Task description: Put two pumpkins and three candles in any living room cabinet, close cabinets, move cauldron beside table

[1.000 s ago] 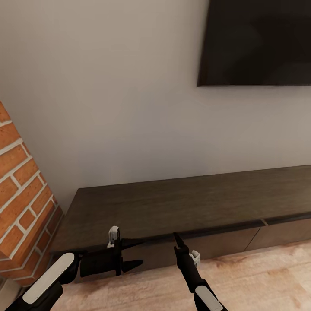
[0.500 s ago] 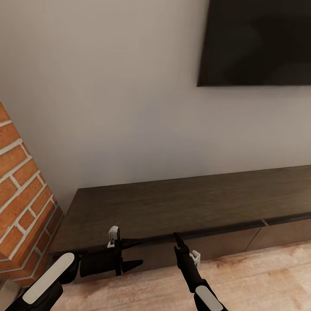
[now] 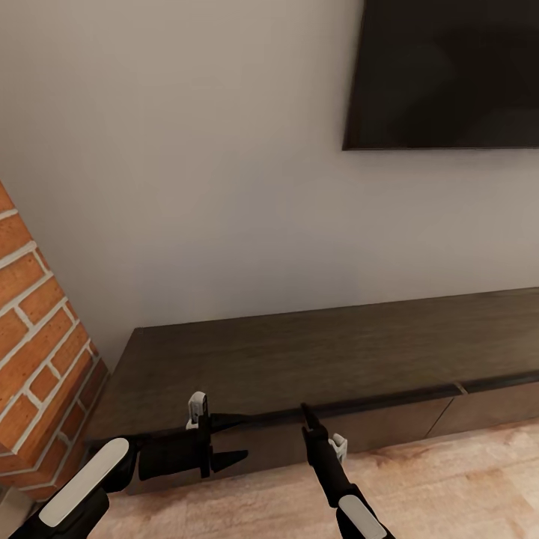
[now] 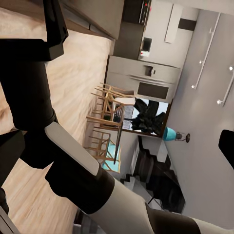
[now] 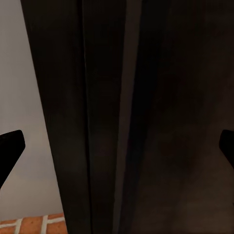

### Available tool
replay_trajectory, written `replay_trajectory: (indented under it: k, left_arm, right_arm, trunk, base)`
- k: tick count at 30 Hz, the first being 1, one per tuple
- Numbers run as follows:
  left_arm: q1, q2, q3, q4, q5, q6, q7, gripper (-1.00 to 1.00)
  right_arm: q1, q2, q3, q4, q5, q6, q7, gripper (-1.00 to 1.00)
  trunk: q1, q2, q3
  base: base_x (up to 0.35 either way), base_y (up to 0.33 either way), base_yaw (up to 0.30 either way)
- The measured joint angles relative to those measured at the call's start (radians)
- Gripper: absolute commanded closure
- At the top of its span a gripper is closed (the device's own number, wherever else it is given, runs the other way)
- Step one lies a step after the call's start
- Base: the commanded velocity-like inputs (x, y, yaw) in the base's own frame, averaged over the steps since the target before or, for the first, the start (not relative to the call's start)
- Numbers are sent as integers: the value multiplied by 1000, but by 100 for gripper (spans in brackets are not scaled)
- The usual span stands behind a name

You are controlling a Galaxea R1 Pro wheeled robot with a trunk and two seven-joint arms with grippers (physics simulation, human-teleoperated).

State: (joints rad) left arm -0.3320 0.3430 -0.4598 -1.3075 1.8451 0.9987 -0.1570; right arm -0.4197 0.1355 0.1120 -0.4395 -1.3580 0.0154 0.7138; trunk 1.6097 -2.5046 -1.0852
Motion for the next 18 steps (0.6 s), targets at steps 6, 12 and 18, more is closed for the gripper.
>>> replay_trajectory:
  k: [6,12,18]
  left_arm:
    - [0,0,0,0,0,0,0,-100]
    - [0,0,0,0,0,0,0,-100]
    - [0,0,0,0,0,0,0,-100]
  right_arm:
    - [0,0,-2,4,4,-2,-7,100]
    - [0,0,-4,23,1,0,-6,100]
    - [0,0,-4,22,1,0,-6,100]
  trunk:
    - [0,0,0]
    - [0,0,0]
    - [0,0,0]
  base:
    - [1,0,0]
    - [0,0,0]
    - [0,0,0]
